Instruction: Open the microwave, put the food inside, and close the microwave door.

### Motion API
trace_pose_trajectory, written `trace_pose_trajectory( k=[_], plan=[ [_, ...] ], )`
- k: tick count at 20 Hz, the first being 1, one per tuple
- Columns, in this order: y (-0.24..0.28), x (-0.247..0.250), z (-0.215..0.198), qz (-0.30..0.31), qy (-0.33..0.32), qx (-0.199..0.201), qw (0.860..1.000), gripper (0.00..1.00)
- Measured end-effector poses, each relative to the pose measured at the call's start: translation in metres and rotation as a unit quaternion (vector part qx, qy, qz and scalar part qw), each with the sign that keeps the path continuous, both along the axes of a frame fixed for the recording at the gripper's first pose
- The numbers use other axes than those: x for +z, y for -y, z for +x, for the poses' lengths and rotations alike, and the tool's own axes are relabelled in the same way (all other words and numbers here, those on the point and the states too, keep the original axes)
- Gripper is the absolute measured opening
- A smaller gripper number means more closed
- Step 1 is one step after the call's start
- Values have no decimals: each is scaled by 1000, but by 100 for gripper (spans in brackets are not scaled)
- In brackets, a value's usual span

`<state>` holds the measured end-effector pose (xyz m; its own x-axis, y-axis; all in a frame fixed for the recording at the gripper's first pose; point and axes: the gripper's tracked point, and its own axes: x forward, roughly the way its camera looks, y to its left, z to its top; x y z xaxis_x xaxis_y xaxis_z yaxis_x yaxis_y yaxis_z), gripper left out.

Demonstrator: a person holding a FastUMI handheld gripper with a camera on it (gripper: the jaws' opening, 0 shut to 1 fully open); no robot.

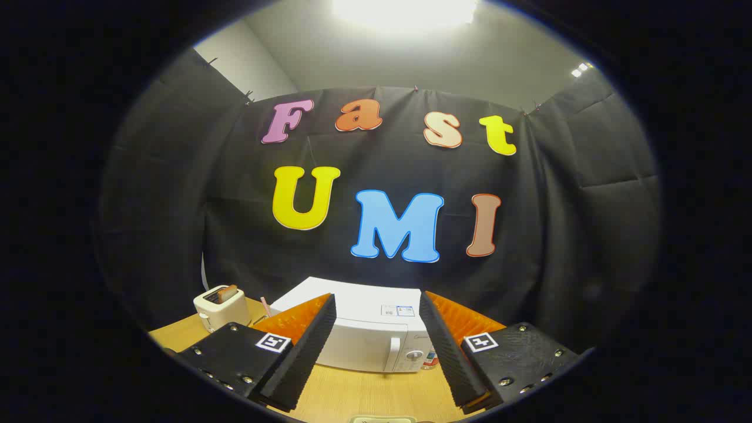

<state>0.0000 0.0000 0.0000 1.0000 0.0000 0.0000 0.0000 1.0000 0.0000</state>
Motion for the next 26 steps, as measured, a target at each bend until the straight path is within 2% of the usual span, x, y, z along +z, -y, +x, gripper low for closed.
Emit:
trace_pose_trajectory(
  k=[12,20,26],
  plan=[
    [14,-25,17,-1,9,-9,1000,92],
    [15,-87,49,6,-12,-7,1000,92],
    [20,-151,91,20,-40,-9,999,92]
  ],
)
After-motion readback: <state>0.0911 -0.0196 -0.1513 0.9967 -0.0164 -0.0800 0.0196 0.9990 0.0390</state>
